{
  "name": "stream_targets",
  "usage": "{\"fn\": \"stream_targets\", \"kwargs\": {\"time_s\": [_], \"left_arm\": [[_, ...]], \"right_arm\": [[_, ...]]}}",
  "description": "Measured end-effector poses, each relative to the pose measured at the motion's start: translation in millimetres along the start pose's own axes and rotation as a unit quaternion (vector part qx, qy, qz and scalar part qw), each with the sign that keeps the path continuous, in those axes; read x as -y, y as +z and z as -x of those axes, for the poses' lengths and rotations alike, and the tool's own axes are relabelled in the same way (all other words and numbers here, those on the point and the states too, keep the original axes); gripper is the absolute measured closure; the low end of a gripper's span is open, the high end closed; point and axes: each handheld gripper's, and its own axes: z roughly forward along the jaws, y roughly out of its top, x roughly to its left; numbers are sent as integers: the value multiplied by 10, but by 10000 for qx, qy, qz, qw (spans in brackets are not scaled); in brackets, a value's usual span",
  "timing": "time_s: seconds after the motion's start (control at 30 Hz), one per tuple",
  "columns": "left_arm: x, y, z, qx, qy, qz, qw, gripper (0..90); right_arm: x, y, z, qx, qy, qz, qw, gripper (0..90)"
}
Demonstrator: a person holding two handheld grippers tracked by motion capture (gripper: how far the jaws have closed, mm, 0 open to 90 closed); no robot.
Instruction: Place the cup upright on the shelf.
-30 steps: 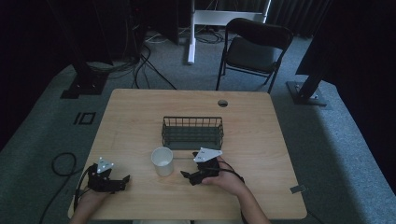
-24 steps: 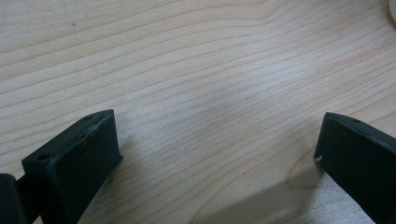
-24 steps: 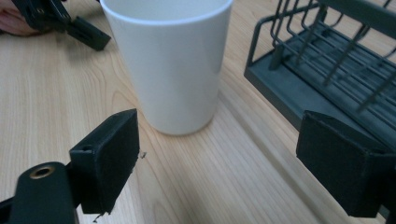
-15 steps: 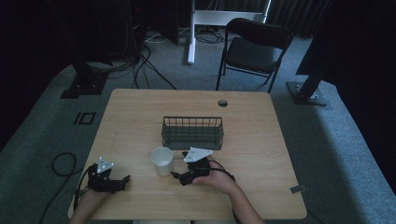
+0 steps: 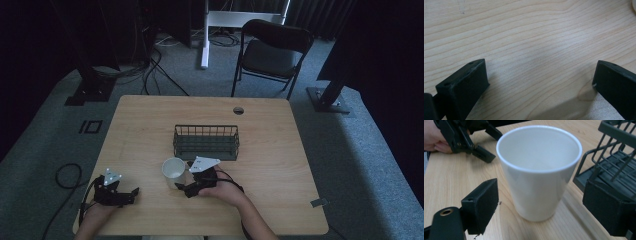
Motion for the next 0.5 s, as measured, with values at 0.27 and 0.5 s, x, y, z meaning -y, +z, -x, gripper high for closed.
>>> {"fn": "stream_targets", "kwargs": {"time_s": [0.27,0.5], "left_arm": [[0,0,0,0,1,-1,10000,1],[0,-1,0,2,2,-3,10000,1]], "right_arm": [[-77,110,-18,-30,-15,45,10000,131],[-118,172,-15,-37,37,153,9999,131]]}}
